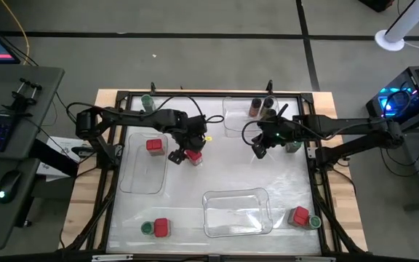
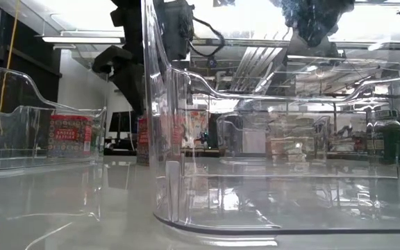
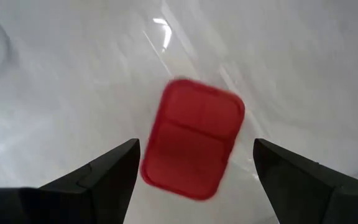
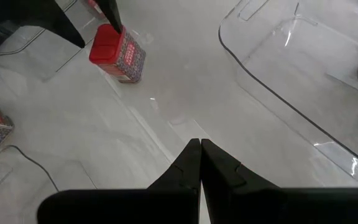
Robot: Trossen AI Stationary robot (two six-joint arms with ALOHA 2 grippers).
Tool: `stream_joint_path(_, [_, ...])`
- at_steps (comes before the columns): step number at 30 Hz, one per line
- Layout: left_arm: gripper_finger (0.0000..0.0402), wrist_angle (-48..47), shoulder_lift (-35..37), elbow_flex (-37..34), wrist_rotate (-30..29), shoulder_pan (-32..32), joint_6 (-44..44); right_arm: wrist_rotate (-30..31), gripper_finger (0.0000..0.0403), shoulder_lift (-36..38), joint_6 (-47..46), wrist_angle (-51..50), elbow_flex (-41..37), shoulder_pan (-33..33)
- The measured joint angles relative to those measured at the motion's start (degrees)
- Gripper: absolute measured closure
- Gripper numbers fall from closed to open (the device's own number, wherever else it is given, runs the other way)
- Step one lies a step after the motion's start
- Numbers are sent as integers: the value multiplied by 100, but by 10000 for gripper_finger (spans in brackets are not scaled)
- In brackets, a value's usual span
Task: Sort spices by type
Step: Put the red seasoning can into the middle left transparent bin
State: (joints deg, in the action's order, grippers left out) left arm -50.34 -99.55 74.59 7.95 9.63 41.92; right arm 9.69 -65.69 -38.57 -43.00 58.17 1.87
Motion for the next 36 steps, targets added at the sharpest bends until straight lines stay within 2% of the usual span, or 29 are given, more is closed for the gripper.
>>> stream_joint_path(6, [101,298,0,0,-38,1,279,15,402,0,-14,68,0,0])
stream_joint_path(14, [101,-25,0,-11,19,2,462,13,402,0,-4,89,2,0])
stream_joint_path(23, [101,350,-4,-83,-5,2,579,37,402,0,1,89,2,0])
stream_joint_path(36, [101,130,-300,-83,10,4,724,55,402,-2,-39,94,4,-2])
